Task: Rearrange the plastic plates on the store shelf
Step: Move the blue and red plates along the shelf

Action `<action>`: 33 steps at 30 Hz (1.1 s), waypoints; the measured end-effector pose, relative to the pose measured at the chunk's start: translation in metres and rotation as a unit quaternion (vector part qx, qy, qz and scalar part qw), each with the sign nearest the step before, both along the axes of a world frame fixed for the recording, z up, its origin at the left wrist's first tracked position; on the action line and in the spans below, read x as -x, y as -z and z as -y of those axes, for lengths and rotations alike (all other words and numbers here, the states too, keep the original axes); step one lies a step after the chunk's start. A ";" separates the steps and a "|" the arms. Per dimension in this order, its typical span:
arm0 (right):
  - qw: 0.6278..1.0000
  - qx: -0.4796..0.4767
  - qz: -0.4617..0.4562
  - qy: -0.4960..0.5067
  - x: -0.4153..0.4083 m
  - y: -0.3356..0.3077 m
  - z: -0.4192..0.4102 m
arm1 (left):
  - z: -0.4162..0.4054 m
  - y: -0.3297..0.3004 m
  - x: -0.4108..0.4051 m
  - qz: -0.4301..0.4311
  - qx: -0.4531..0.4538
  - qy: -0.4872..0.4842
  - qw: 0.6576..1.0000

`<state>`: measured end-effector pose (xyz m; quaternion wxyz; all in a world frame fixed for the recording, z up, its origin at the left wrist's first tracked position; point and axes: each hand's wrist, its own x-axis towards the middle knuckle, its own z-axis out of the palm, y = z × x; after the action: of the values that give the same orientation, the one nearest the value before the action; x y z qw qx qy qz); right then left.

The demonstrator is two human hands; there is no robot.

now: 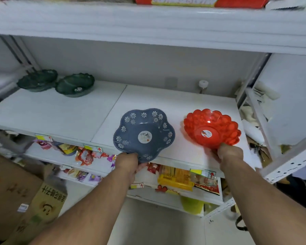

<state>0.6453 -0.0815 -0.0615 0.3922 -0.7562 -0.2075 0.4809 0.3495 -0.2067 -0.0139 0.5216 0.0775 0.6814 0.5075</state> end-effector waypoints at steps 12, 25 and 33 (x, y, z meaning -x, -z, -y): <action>0.992 -0.051 0.015 -0.113 0.200 -0.032 0.077 | 0.098 -0.031 0.224 -0.075 -0.031 -0.058 0.995; 0.981 -0.085 -0.061 -0.165 0.423 -0.098 0.175 | 0.177 -0.051 0.418 -0.082 -0.044 -0.172 0.981; 0.974 -0.107 -0.048 -0.194 0.505 -0.078 0.149 | 0.132 -0.044 0.501 -0.076 -0.045 -0.204 0.975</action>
<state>0.1401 -0.2302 0.0160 0.3792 -0.6316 -0.3813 0.5585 -0.1515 -0.3391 0.0299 0.3497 -0.0016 0.6972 0.6258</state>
